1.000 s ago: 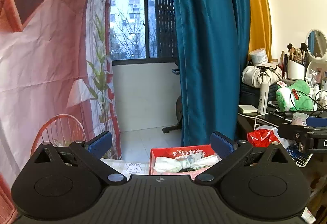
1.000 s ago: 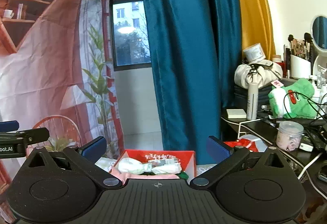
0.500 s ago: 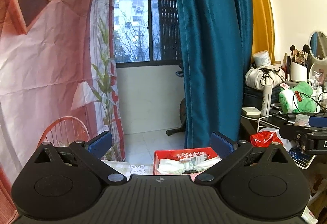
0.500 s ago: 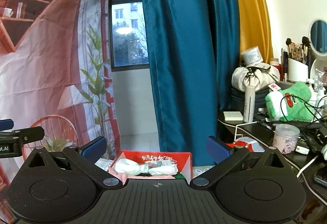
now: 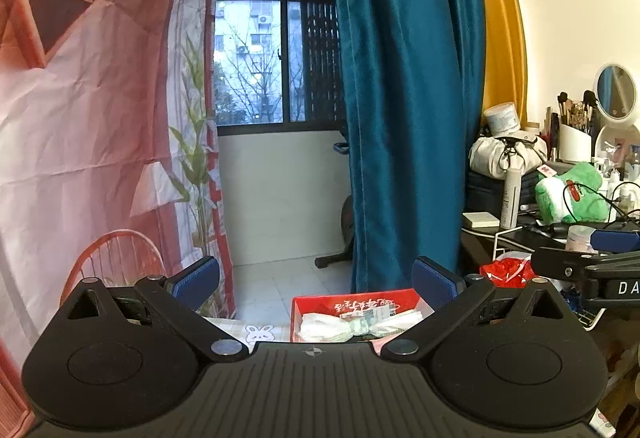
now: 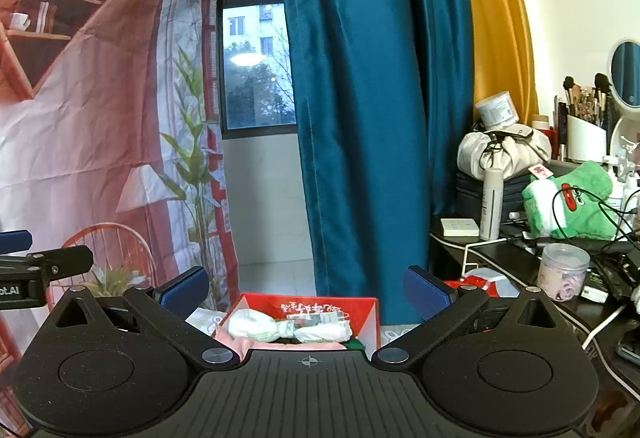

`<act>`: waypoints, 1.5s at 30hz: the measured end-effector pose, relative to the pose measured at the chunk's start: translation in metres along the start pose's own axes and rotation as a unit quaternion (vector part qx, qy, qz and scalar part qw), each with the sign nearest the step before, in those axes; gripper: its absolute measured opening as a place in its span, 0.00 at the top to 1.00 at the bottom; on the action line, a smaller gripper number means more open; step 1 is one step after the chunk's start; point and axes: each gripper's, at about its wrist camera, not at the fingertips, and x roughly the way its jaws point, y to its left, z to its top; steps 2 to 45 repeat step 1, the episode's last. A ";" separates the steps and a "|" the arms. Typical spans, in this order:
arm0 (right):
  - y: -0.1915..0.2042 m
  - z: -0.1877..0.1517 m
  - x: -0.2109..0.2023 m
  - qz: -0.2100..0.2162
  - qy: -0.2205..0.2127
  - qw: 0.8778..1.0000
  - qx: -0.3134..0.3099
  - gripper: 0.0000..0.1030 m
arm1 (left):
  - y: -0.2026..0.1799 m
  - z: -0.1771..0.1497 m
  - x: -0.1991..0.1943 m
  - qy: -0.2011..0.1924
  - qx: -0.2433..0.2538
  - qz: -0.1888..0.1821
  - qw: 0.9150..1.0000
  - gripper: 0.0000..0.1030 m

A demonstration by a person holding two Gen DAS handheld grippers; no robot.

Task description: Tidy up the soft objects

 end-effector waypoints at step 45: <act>0.000 0.000 0.000 0.000 0.000 1.000 0.000 0.00 | 0.000 0.000 0.000 0.001 0.000 -0.001 1.000 0.00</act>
